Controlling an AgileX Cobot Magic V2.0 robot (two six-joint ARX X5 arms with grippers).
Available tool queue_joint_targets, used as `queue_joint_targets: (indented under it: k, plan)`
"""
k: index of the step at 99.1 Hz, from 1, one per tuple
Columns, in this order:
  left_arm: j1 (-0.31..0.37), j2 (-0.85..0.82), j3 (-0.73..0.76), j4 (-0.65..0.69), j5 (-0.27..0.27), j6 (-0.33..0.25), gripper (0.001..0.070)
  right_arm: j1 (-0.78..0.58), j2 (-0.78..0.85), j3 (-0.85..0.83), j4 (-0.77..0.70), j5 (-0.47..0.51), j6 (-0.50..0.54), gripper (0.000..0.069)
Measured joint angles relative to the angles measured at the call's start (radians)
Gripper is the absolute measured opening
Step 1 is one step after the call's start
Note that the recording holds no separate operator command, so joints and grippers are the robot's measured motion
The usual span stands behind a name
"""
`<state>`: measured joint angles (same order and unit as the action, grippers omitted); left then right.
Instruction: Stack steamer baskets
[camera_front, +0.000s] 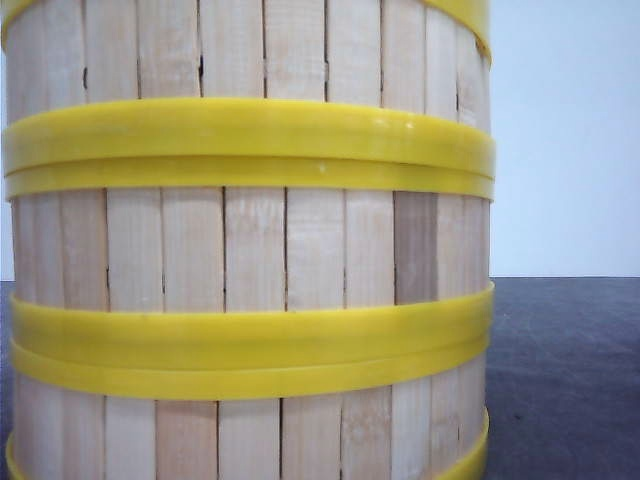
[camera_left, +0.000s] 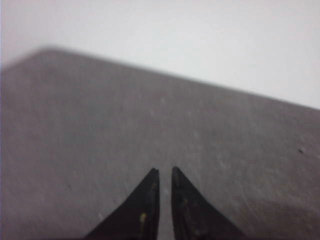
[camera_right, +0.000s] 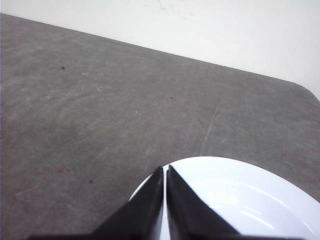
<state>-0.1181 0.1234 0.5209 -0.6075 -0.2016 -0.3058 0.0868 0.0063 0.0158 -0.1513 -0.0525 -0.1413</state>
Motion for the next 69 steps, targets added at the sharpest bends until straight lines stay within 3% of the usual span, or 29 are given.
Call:
queue_joint_targets:
  k: [11,21,28,39,49,63,69]
  plan:
    - [0.001,-0.022,-0.044,0.061,-0.030,-0.100,0.0017,0.000,0.000,0.000,0.000,0.000,0.000,0.0004]
    - [0.015,-0.046,-0.143,0.197,-0.017,-0.114,0.0017,0.000,0.000,0.000,0.000,0.000,0.000,0.0004]
    - [0.029,-0.077,-0.235,0.312,0.081,-0.076,0.0017,0.000,0.000,0.000,0.000,0.000,0.000,0.0004]
    - [0.059,-0.120,-0.355,0.439,0.286,-0.018,0.0017,0.000,0.000,0.000,0.000,0.000,0.000,0.0004]
    - [0.074,-0.119,-0.422,0.454,0.381,0.004,0.0017,0.000,0.000,0.000,0.000,0.000,0.000,0.0004]
    - [0.079,-0.118,-0.479,0.447,0.388,0.048,0.0017,0.000,0.000,0.000,0.000,0.000,0.000,0.0004]
    - [0.087,-0.118,-0.486,0.434,0.354,0.084,0.0017,0.000,0.000,0.000,0.001,0.000,0.000,0.0004]
